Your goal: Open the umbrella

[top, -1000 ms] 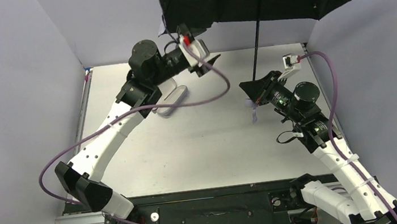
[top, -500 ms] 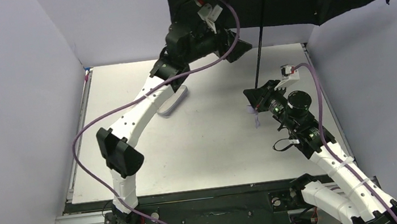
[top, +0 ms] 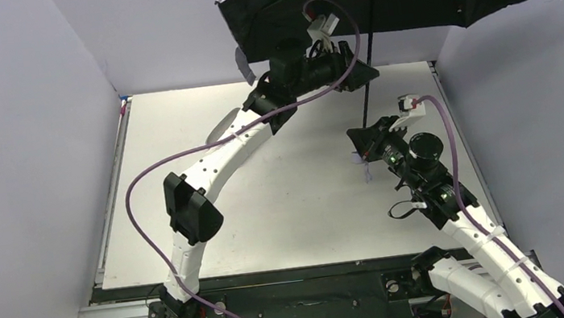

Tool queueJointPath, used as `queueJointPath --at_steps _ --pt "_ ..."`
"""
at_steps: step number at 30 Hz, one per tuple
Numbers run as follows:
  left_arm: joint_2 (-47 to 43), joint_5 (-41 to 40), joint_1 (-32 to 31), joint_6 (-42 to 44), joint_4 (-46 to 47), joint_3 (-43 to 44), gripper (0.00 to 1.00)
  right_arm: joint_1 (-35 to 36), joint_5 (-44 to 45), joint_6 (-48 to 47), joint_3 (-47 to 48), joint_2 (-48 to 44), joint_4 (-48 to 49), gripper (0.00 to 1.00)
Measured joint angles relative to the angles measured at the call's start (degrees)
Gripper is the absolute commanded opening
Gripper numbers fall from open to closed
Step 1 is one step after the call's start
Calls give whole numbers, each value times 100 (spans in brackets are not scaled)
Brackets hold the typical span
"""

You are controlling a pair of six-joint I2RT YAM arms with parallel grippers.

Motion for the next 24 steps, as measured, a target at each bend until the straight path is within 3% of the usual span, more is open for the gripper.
queueJointPath --at_steps 3,6,8,10,12,18,24 --pt "39 66 -13 -195 57 0 20 11 7 -133 -24 -92 -70 0" --pt "39 76 -70 -247 125 4 9 11 4 -282 -42 -170 -234 0" --pt "42 96 -87 -378 111 4 1 9 17 -389 -44 -254 -348 19" --pt "42 81 -111 -492 50 4 0 11 17 -575 -44 -356 -413 51" --pt "61 133 -105 -417 -7 4 0 13 7 -763 -35 -553 -455 65" --pt "63 315 -87 -326 -59 -295 0 11 -83 -1679 389 -1069 -1248 72" --pt "63 656 -46 -175 -184 -752 0 11 -595 -3150 984 -1537 -2651 71"
